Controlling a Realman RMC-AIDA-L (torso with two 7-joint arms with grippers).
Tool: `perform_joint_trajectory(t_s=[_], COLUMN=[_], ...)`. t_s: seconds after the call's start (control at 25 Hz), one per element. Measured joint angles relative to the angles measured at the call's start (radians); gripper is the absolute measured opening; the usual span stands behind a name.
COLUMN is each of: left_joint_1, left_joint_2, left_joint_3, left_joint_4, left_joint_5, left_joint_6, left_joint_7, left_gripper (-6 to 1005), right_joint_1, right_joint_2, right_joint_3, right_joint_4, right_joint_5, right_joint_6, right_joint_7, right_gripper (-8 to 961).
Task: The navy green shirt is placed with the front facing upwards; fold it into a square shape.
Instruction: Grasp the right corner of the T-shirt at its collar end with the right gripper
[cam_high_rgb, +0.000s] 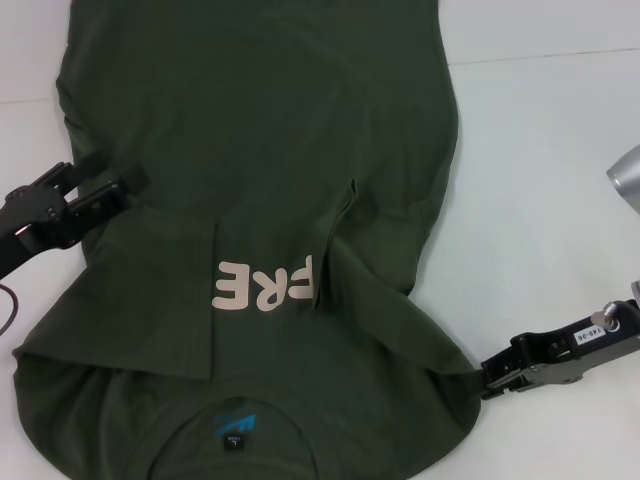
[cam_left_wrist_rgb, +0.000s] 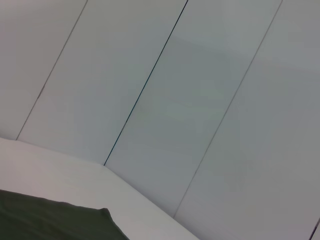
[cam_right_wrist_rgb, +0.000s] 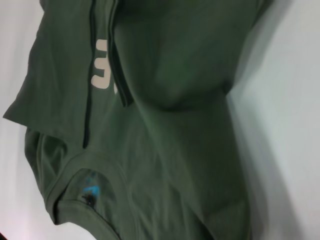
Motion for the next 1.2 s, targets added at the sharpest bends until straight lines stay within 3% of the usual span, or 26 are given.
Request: perform_joint_trajectory(t_s=[0.12, 0.32, 1.2], left_joint_1=[0.003, 0.006, 0.007], left_joint_2=[0.0, 0.0, 0.0], left_joint_3=[0.0, -0.001, -0.006], left_joint_4=[0.0, 0.0, 0.0], left_joint_5=[0.0, 0.0, 0.0], left_joint_6=[0.0, -0.001, -0.002], left_joint_7=[0.002, 0.008, 0.009], left_gripper=[904, 904, 903], right_joint_1=[-0.001, 0.001, 0.021], right_joint_2=[-0.005, -0.014, -0.011], right_joint_3=[-0.001, -0.001, -0.002], right_joint_4=[0.0, 0.019, 0.028], right_joint_5=[-0.001, -0.001, -0.036], right_joint_6=[0.001, 0.006, 0.029], right_joint_7=[0.006, 0.009, 0.007], right_gripper=[454, 247, 189])
